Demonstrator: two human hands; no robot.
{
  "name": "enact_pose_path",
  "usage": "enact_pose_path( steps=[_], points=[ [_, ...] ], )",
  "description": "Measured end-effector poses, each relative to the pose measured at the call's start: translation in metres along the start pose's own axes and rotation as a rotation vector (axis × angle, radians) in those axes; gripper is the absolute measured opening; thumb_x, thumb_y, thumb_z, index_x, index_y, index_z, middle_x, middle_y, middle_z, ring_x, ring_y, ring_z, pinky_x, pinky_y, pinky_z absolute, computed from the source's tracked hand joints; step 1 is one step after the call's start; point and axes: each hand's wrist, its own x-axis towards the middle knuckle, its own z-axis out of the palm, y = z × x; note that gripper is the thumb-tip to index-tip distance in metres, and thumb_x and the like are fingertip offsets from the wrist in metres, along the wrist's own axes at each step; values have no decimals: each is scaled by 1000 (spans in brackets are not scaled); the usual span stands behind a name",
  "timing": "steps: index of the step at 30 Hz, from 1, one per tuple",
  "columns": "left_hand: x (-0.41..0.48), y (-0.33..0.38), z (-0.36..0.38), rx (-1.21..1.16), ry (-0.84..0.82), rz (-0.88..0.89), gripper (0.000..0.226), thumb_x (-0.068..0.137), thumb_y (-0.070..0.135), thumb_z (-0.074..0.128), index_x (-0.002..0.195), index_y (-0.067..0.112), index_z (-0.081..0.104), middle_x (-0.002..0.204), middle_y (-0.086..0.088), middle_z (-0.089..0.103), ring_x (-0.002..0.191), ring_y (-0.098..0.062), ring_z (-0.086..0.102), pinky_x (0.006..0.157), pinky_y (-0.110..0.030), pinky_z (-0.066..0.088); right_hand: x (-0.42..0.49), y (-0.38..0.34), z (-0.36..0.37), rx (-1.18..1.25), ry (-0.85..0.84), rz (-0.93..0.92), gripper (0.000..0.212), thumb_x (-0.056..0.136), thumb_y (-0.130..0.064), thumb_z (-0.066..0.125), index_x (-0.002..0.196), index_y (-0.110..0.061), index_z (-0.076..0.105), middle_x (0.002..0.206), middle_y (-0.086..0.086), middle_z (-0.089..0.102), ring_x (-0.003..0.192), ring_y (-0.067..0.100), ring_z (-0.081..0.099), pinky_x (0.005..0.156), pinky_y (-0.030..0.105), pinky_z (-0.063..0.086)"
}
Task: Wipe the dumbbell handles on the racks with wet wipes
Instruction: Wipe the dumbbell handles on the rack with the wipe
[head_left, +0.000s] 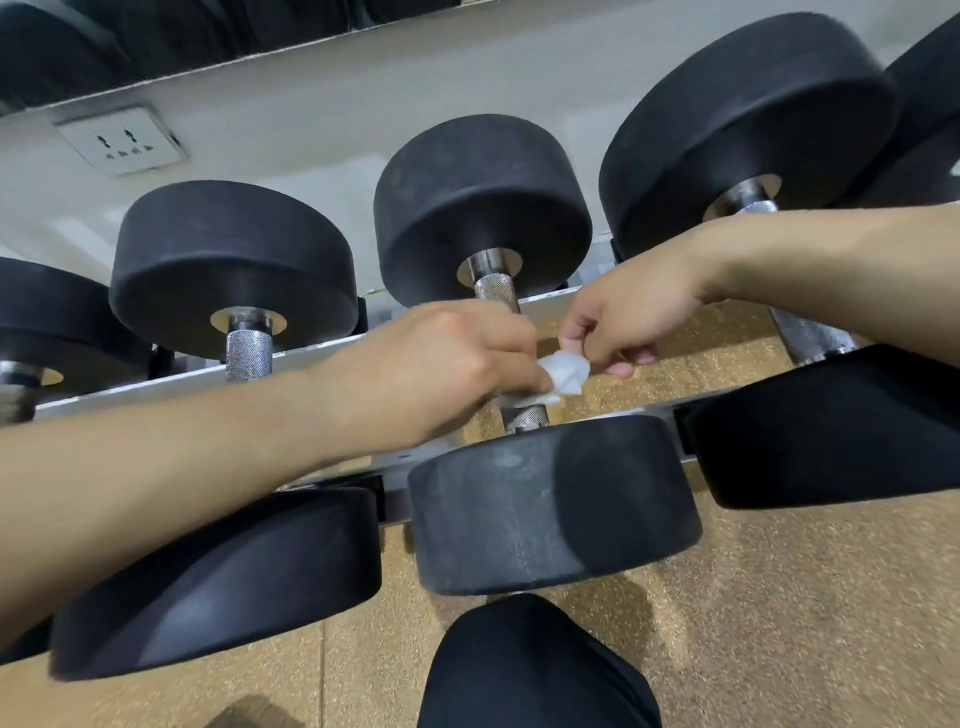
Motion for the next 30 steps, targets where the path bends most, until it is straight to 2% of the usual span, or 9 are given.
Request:
enact_pose_path(
  steps=[3, 5, 8, 12, 16, 19, 22, 25, 30],
  points=[
    [14, -29, -7, 259, 77, -30, 20, 95, 9, 56, 107, 7, 72, 97, -11, 63, 89, -32, 59, 63, -45, 54, -1, -1, 1, -11, -8, 26, 21, 96, -2, 46, 104, -7, 66, 66, 5, 58, 53, 16, 45, 59, 30, 39],
    [22, -36, -4, 316, 144, -123, 15, 93, 6, 61, 103, 5, 72, 93, -12, 62, 85, -33, 59, 58, -45, 53, -1, 0, 0, -9, -20, 31, 23, 97, -3, 46, 107, -7, 66, 68, 6, 59, 53, 16, 46, 59, 29, 39],
    [15, -15, 6, 89, 149, -141, 19, 87, 5, 72, 104, 13, 76, 93, -7, 65, 86, -29, 64, 66, -43, 56, -1, 0, -2, -13, -24, 26, 21, 97, -4, 47, 104, -9, 66, 69, 7, 59, 53, 17, 46, 59, 29, 39],
    [-6, 9, 3, -285, 69, -126, 17, 95, 15, 65, 104, 12, 79, 95, -3, 70, 84, -19, 69, 73, -34, 55, -4, -1, -3, -20, -49, 28, 19, 97, -4, 48, 101, -9, 65, 70, 8, 58, 54, 17, 45, 59, 29, 38],
    [3, -5, -3, -191, 34, -100, 16, 95, 22, 68, 105, 15, 79, 90, 0, 66, 78, -20, 66, 66, -35, 54, -4, -2, -2, -30, -32, 43, 18, 97, -5, 49, 106, -8, 65, 68, 6, 59, 55, 17, 46, 60, 30, 39],
    [14, -17, -4, 19, 136, -186, 16, 94, 22, 65, 102, 15, 77, 89, -3, 62, 77, -26, 64, 62, -37, 54, -4, -4, -1, -84, 41, 31, 21, 96, -5, 47, 106, -10, 65, 63, 1, 61, 55, 17, 50, 65, 32, 43],
    [17, -12, -3, 52, 222, -347, 20, 95, 23, 58, 95, 15, 77, 87, 0, 60, 74, -26, 63, 59, -38, 53, -15, -11, -4, -137, 183, -38, 20, 96, -9, 49, 103, -16, 67, 65, -3, 68, 57, 14, 57, 67, 28, 46],
    [18, -6, -8, 24, 160, -470, 16, 94, 19, 61, 95, 18, 77, 85, 3, 57, 75, -24, 60, 64, -42, 53, -36, -22, -12, -131, 383, -144, 18, 98, -14, 51, 101, -19, 68, 80, -1, 76, 67, 14, 71, 70, 24, 48],
    [20, 0, -26, -363, 33, -757, 15, 88, 17, 76, 95, 28, 82, 78, 16, 60, 76, -7, 58, 66, -10, 42, -64, -46, -6, -19, 527, -326, 16, 95, -19, 63, 100, -30, 74, 85, -10, 75, 78, 8, 71, 78, 27, 51]
  ],
)
